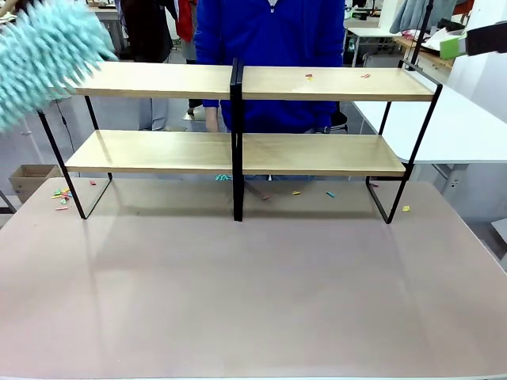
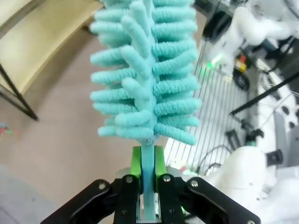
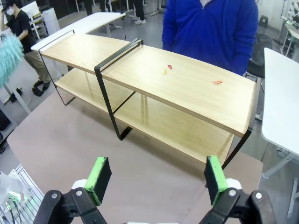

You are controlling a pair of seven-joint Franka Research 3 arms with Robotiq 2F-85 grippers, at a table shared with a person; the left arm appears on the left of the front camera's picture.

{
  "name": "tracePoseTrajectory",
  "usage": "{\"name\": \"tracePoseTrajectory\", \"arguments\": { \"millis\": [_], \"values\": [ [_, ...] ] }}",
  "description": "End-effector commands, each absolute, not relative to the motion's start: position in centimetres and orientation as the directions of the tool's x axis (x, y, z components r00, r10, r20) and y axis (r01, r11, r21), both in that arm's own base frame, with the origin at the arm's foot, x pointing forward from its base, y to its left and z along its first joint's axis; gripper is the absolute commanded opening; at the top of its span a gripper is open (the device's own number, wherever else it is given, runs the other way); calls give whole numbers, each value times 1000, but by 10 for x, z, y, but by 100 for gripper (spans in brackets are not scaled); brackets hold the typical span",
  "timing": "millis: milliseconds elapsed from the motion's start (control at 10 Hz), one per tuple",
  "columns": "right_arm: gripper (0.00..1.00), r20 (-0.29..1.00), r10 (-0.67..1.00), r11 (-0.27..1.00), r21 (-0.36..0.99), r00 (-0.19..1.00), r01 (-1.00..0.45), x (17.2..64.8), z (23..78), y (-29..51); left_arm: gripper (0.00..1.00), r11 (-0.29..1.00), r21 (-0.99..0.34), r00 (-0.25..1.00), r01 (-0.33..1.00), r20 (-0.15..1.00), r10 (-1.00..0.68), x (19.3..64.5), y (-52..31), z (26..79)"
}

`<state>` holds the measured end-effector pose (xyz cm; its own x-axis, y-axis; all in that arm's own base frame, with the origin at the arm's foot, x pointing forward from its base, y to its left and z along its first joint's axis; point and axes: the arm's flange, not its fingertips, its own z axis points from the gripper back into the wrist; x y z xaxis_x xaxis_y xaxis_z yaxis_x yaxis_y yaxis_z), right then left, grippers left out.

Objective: Clean the shelves.
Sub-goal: Clean a randomly selected level of the Shelf with the Duster, then clean another randomly selected level of the Shelf with the Duster.

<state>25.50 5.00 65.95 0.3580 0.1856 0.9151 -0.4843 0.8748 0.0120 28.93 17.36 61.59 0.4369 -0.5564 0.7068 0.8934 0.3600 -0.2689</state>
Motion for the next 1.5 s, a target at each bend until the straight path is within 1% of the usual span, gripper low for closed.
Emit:
{"name": "tracePoseTrajectory", "arguments": {
  "millis": [0,100,200,300,400,1100,1200,1300,1400],
  "values": [
    [100,915,184,875,14,359,-484,256,659,50,12,284,-232,346,930,813,-468,306,208,643],
    [100,915,184,875,14,359,-484,256,659,50,12,290,-204,323,935,827,-460,310,226,651],
    [100,915,184,875,14,359,-484,256,659,50,12,240,-162,263,957,835,-483,313,245,650],
    [100,915,184,875,14,359,-484,256,659,50,12,267,-283,383,921,787,-484,319,251,644],
    [100,915,184,875,14,359,-484,256,659,50,12,316,-190,327,930,821,-468,300,225,654],
    [100,915,184,875,14,359,-484,256,659,50,12,316,-190,327,930,821,-468,300,225,654],
    [100,915,184,875,14,359,-484,256,659,50,12,330,-198,347,923,800,-490,302,230,657],
    [100,915,184,875,14,359,-484,256,659,50,12,346,-251,403,904,771,-493,313,200,664],
    [100,915,184,875,14,359,-484,256,659,50,12,296,-308,418,904,779,-468,330,165,683]
  ]
}}
